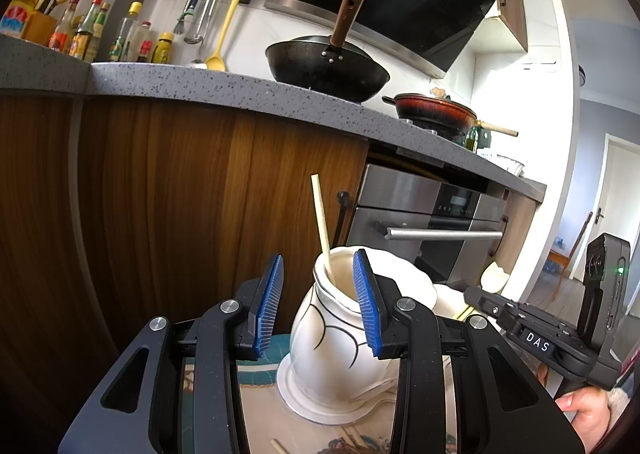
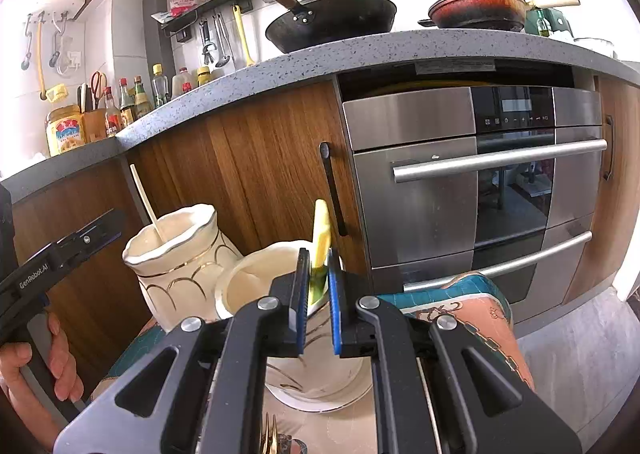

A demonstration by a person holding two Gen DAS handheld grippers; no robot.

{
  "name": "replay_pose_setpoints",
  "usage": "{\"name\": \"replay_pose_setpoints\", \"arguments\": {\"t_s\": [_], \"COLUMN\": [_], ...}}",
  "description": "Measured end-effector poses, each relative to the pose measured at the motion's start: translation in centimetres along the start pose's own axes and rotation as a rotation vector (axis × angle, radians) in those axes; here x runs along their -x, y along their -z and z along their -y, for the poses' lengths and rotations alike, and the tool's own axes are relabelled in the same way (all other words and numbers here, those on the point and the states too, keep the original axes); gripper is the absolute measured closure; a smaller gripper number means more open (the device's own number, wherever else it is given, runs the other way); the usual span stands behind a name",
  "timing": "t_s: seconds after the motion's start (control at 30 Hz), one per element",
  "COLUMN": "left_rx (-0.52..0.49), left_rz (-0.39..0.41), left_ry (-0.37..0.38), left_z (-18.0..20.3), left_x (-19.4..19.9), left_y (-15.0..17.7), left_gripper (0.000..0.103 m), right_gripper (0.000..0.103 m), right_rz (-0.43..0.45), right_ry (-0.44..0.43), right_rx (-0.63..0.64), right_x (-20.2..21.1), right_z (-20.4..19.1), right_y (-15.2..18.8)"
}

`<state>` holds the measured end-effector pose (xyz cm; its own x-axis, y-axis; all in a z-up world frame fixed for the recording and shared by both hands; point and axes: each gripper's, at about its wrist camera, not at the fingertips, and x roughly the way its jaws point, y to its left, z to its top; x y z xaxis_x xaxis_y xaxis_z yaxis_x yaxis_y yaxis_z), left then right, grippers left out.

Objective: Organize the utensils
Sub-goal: 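Lower the green-handled utensil into the shorter pot and open the right gripper, then move both grippers back down over the remaining utensils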

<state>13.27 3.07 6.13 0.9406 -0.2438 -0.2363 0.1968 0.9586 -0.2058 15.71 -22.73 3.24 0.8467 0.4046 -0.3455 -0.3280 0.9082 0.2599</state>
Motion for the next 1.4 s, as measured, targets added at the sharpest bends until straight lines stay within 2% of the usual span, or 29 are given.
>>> {"name": "replay_pose_setpoints", "arguments": {"t_s": [0.13,0.23,0.3,0.33,0.4,0.47,0.53,0.67,0.73,0.9,1.1,1.2,1.4], "left_rx": [0.0,-0.003,-0.006,-0.007,-0.002,0.004,0.004,-0.003,-0.012,-0.06,-0.074,-0.028,0.082], "left_rz": [-0.001,0.002,0.006,0.008,0.009,0.008,0.004,-0.019,-0.037,-0.097,-0.23,-0.324,-0.476], "left_ry": [0.0,-0.002,-0.008,-0.012,-0.024,-0.039,-0.067,-0.105,-0.131,-0.212,-0.274,-0.304,-0.32], "left_z": [-0.1,0.0,0.0,0.0,-0.1,-0.3,-0.5,-0.8,-0.8,-0.6,-0.7,-1.1,-0.8], "left_x": [0.0,0.0,0.2,0.3,0.8,1.2,1.9,3.5,4.6,6.7,7.8,7.3,5.6], "left_y": [0.0,0.0,0.0,0.1,0.3,0.5,1.0,1.9,2.5,4.4,7.0,8.1,9.6], "left_gripper": [0.066,0.066,0.063,0.058,0.045,0.037,0.027,0.02,0.009,0.007,0.007,0.007,0.007], "right_gripper": [0.093,0.085,0.069,0.064,0.044,0.037,0.019,0.004,0.004,0.004,0.004,0.004,0.004], "right_rz": [0.003,0.012,0.02,0.025,0.035,0.045,0.048,0.058,0.06,0.051,0.022,-0.011,0.023], "right_ry": [-0.007,-0.004,0.0,0.001,0.007,0.012,0.016,0.01,0.02,0.025,0.005,-0.006,0.0], "right_rx": [-0.006,-0.004,-0.009,-0.015,-0.021,-0.024,-0.033,-0.038,-0.026,-0.019,-0.001,0.014,0.052], "right_x": [0.1,0.2,0.4,0.6,1.0,1.7,2.6,4.4,5.2,6.8,7.8,7.4,8.0], "right_z": [0.1,0.1,0.2,0.3,0.4,0.5,0.6,0.7,0.5,0.0,-0.5,-1.0,-1.5], "right_y": [0.0,-0.1,-0.2,-0.2,-0.2,-0.1,0.1,1.0,1.6,2.8,4.4,4.8,4.9]}}
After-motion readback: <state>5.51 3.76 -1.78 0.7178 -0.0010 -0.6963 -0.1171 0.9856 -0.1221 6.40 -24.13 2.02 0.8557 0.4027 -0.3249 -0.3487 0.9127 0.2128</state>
